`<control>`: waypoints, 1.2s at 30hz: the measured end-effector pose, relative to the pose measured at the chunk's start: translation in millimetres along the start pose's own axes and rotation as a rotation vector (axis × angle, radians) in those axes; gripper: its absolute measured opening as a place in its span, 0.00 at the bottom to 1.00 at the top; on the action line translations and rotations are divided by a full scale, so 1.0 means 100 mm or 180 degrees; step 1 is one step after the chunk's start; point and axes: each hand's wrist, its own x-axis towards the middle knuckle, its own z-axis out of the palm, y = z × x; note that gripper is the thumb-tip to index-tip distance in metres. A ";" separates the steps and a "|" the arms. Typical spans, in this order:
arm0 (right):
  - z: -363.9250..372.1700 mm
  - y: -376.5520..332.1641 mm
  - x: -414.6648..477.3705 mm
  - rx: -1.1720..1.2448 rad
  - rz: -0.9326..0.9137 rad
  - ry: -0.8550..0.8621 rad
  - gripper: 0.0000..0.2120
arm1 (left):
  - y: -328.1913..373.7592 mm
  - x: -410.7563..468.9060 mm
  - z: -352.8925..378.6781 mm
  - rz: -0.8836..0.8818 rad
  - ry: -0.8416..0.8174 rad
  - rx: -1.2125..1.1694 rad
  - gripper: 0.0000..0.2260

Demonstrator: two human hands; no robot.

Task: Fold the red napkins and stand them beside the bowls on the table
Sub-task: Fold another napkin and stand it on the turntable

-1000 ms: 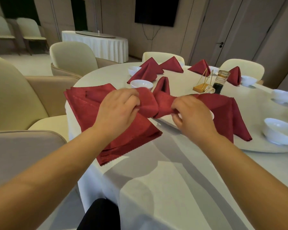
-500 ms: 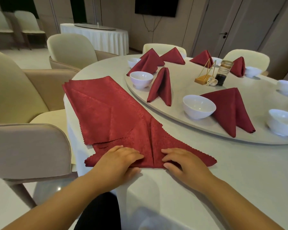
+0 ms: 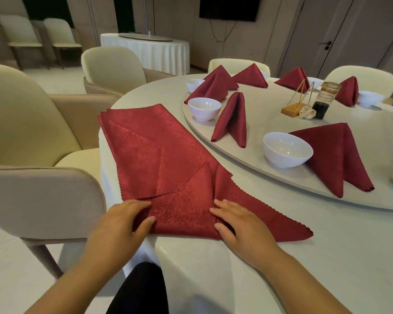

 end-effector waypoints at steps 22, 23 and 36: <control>-0.08 -0.02 0.02 0.0496 0.0147 -0.0623 0.35 | 0.29 0.14 -0.24 -0.1694 -0.0099 -0.2935 0.04; -0.11 0.01 0.03 0.0634 0.0184 -0.0636 0.34 | 0.37 0.19 -0.28 -0.1546 -0.0105 -0.2939 0.05; -0.48 0.75 -0.42 0.1155 0.0977 -0.0384 0.18 | 1.26 0.66 -0.09 -0.0314 -0.0550 -0.2805 0.09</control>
